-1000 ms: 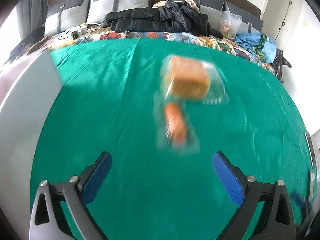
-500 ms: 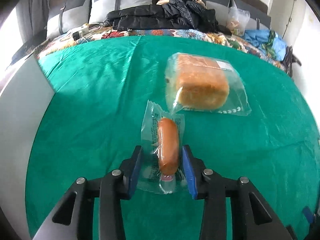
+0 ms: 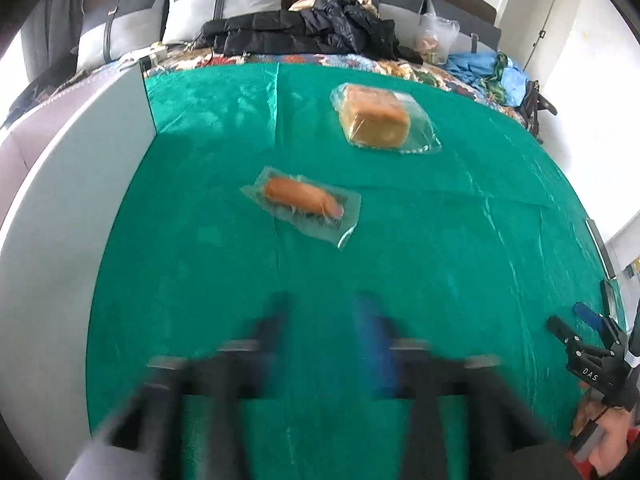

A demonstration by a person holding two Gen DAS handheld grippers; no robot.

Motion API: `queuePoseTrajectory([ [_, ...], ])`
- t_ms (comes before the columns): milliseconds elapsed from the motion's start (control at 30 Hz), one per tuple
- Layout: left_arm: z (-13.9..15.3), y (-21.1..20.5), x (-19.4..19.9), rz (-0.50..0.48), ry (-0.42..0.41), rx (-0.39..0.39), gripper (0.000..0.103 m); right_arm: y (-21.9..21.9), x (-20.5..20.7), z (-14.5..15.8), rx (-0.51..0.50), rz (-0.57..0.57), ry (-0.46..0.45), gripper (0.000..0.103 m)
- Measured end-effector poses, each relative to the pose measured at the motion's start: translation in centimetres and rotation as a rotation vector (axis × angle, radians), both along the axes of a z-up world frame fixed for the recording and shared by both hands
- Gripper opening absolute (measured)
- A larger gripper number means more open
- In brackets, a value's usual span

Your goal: Organize snacks

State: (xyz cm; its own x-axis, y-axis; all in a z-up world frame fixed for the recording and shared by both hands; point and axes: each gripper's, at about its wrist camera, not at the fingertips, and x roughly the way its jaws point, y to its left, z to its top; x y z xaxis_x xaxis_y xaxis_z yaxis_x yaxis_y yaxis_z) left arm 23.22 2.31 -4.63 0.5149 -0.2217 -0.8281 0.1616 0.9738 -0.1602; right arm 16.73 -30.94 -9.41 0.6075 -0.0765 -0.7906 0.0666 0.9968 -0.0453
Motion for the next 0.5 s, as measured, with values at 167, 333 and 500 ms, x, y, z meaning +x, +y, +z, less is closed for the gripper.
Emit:
queuePoseTrajectory([
  [167,-0.6,0.2,2.1,0.083,0.013,-0.045,0.081,0.0,0.0,0.0,0.0,0.0,0.0,0.091],
  [333,-1.9,-0.4,6.7,0.218,0.052,-0.093,0.073,0.0,0.0,0.0,-0.001,0.0,0.0,0.091],
  [500,-3.5,-2.1,10.3,0.308,0.031,0.048,0.045,0.0,-0.1,0.0,0.0,0.0,0.0,0.091],
])
